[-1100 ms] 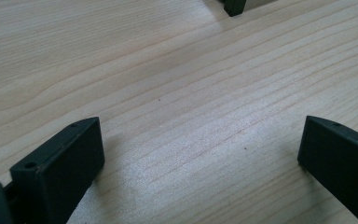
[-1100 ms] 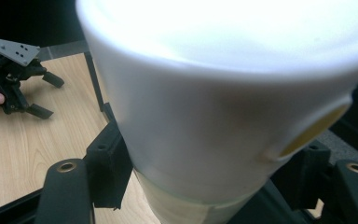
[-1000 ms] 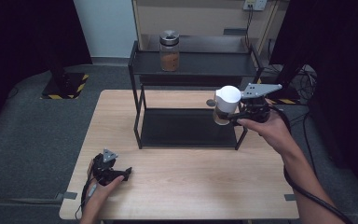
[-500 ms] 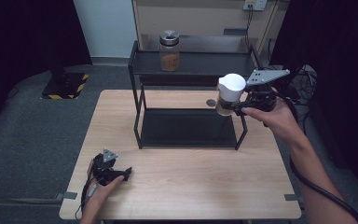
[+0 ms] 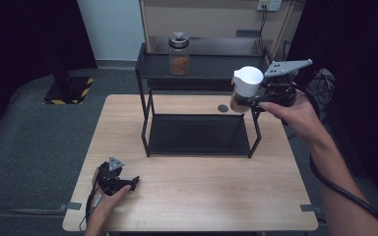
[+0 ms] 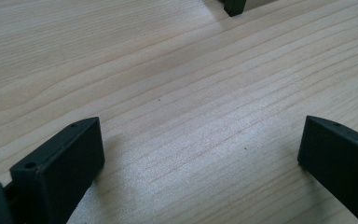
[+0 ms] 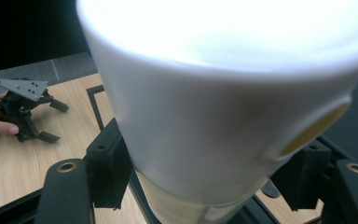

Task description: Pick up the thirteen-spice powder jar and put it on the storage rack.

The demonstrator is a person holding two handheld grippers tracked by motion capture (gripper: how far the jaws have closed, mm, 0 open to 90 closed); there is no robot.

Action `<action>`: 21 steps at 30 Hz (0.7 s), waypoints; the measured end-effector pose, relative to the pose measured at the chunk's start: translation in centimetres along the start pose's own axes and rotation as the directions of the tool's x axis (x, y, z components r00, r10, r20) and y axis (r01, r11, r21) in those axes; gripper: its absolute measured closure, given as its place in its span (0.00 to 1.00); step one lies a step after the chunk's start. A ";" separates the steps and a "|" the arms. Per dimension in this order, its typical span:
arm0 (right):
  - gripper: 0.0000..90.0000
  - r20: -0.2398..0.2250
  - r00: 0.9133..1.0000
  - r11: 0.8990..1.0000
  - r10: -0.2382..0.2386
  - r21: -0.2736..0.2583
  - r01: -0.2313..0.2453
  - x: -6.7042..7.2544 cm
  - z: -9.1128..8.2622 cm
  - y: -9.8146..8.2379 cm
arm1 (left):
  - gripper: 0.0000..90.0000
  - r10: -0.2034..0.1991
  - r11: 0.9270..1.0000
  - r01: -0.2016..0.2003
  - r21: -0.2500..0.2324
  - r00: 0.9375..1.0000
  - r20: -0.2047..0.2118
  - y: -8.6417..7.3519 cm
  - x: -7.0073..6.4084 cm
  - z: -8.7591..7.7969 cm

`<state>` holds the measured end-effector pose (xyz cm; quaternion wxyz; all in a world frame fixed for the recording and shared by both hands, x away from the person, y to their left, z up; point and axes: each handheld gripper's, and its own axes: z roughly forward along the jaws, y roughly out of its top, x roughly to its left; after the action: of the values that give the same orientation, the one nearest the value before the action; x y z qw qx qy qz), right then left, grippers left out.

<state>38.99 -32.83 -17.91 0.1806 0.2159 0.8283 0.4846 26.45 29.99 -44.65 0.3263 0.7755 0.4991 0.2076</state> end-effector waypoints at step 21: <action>0.35 0.013 1.000 0.999 0.012 -0.035 -0.011 -0.8 -0.7 3.2 | 0.00 0.000 1.000 0.000 0.000 1.000 0.000 0.0 0.0 0.0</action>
<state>39.91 -32.34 -14.68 0.1869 0.2207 0.8173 0.4984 26.46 29.99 -44.66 0.3264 0.7754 0.4990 0.2076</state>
